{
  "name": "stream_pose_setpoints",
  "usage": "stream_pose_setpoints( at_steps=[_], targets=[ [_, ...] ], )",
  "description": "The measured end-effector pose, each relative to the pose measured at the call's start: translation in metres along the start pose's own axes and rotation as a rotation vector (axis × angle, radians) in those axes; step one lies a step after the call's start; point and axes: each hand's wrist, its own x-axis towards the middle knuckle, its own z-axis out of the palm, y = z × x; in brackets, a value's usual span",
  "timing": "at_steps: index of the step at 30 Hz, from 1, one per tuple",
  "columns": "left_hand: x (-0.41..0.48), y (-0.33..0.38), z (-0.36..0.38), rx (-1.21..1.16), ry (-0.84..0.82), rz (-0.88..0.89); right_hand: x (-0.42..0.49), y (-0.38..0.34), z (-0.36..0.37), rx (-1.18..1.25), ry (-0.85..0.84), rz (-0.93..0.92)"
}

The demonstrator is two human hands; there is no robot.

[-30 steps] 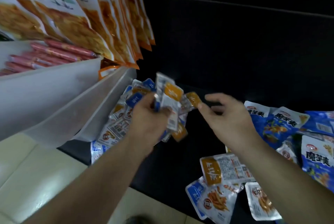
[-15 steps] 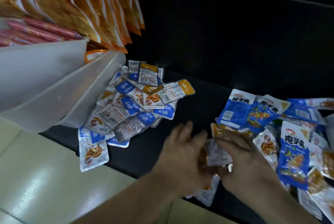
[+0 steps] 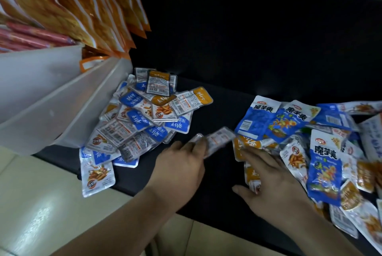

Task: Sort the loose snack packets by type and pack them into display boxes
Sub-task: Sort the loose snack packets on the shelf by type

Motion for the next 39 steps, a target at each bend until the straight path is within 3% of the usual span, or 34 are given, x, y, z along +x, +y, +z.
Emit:
stream_pose_setpoints(
  at_steps=[2,7,9,11,16,21,26,31,33,37,39],
  targets=[
    [0.005,-0.002,-0.007,-0.123,0.054,-0.081,0.002,-0.004,0.000,-0.009,0.048,0.014],
    [0.012,0.003,-0.037,-1.017,-0.057,-0.381,0.009,-0.036,-0.013,0.079,0.316,0.039],
    [0.009,0.013,-0.042,-1.251,-0.172,-0.429,0.016,-0.053,-0.025,0.428,0.208,0.110],
    [0.007,0.020,-0.043,-1.391,-0.246,-0.449,0.024,-0.063,-0.032,0.942,0.015,0.236],
    [0.006,0.015,-0.041,-1.482,-0.238,-0.504,0.031,-0.067,-0.028,1.224,0.050,0.362],
    [0.002,0.010,-0.041,-1.430,-0.217,-0.462,0.037,-0.075,-0.025,1.180,0.089,0.352],
    [0.013,-0.008,-0.043,-1.317,-0.025,-0.556,0.071,-0.092,-0.012,1.015,0.122,0.312],
    [0.057,-0.058,-0.057,-0.966,0.281,-0.604,0.092,-0.101,-0.014,0.824,0.111,0.277],
    [0.073,-0.077,-0.061,-0.783,0.293,-0.589,0.091,-0.098,-0.016,0.773,0.092,0.248],
    [0.073,-0.085,-0.052,-0.195,0.235,-0.616,0.082,-0.086,-0.022,0.688,0.081,0.240],
    [0.066,-0.073,-0.047,-0.148,0.261,-0.557,0.076,-0.077,-0.023,0.694,0.097,0.249]
  ],
)
